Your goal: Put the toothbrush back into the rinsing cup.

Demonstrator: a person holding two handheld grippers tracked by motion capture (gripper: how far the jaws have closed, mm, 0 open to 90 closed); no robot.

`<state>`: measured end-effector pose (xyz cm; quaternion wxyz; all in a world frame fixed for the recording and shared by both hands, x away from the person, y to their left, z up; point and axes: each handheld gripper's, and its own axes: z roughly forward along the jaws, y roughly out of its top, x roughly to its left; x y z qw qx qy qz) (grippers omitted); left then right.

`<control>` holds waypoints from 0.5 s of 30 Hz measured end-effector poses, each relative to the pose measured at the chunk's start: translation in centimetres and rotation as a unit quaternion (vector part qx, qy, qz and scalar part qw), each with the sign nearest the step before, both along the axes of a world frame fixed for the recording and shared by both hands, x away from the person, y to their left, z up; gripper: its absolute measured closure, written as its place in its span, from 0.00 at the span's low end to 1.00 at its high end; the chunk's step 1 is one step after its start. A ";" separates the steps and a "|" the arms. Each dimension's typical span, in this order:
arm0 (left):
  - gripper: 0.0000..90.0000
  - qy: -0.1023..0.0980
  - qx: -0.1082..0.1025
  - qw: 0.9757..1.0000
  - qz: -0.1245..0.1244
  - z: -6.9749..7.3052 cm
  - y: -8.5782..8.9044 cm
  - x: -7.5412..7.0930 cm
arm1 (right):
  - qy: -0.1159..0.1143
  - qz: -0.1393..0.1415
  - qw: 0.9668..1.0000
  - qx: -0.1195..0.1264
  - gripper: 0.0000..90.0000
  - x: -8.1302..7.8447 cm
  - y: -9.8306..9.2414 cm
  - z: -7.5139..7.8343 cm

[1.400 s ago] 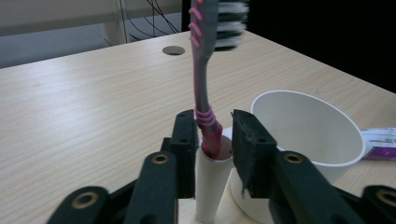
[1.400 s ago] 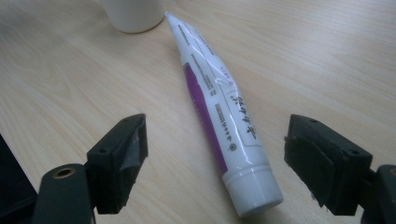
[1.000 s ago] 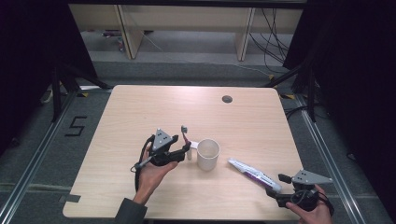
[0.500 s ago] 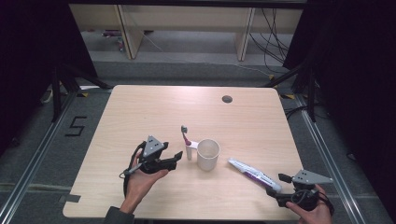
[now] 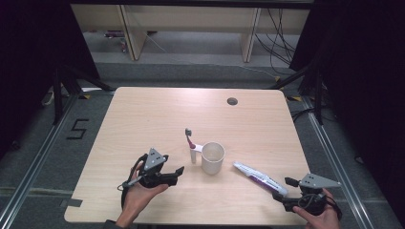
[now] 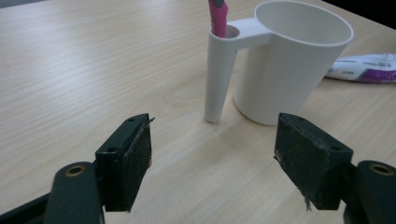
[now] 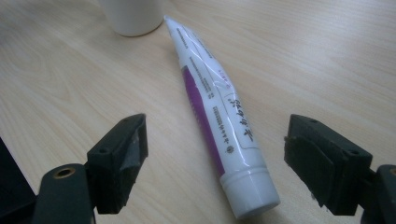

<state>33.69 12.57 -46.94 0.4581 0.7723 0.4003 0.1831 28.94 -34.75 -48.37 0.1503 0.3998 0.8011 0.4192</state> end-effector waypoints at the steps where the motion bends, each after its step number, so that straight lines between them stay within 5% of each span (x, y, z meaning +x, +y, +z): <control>1: 0.29 0.002 0.004 1.000 -0.002 -0.1 0.1 -0.2 | 0.000 0.000 1.000 0.000 0.25 0.0 0.0 0.0; 5: 0.28 0.007 0.010 1.000 -0.011 -0.6 0.2 -0.8 | -0.003 0.003 1.000 0.000 0.25 0.1 0.0 -0.1; 6: 0.27 0.009 0.013 1.000 -0.010 -0.7 0.3 -1.0 | 0.019 -0.004 1.000 0.012 0.25 -0.2 0.2 0.0; 15: 0.26 0.014 0.030 0.999 -0.025 -1.2 0.8 -2.5 | 0.005 0.004 1.000 0.008 0.25 0.1 -0.1 -0.1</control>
